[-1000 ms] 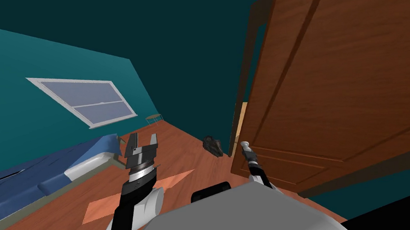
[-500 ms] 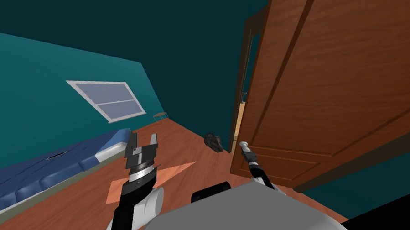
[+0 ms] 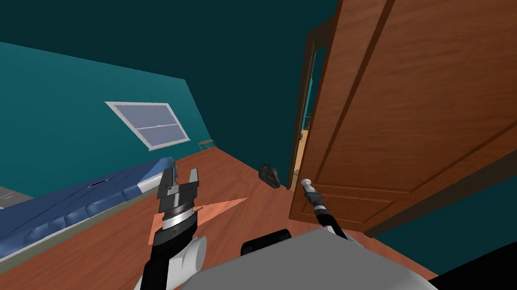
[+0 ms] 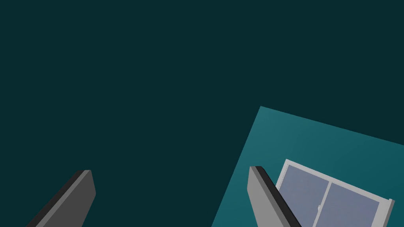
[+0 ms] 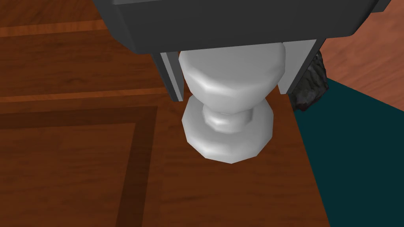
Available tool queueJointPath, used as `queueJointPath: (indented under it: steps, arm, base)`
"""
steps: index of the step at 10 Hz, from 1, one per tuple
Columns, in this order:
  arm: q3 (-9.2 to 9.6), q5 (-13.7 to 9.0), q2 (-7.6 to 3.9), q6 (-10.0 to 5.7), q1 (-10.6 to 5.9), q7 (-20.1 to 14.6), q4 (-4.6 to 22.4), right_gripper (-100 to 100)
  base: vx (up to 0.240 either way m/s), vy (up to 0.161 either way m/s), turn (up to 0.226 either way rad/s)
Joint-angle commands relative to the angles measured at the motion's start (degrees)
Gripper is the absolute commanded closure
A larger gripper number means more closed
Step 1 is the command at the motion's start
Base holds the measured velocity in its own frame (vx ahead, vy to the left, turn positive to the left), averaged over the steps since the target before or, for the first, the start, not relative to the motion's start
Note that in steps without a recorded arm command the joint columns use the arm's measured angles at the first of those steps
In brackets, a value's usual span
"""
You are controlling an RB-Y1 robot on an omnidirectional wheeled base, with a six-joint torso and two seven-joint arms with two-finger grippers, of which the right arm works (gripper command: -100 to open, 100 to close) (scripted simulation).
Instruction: Pull the door open
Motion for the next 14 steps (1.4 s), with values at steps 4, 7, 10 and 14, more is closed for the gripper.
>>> queueJointPath:
  steps: [4,7,10,14]
  arm:
    - [3.25,1.8,-1.94,-1.31,1.83,-3.0,-1.3,100]
    - [4.70,2.6,-2.87,-2.27,2.67,-4.4,-1.3,100]
    - [6.29,3.6,-4.42,-3.97,3.79,-6.4,-1.4,100]
    - [8.32,4.8,-6.41,-6.14,5.22,-9.0,-1.5,100]
  base:
    - [-0.225,-0.026,0.090]
    - [-0.161,-0.015,0.069]
    - [-0.227,-0.022,0.115]
    - [-0.199,-0.023,0.083]
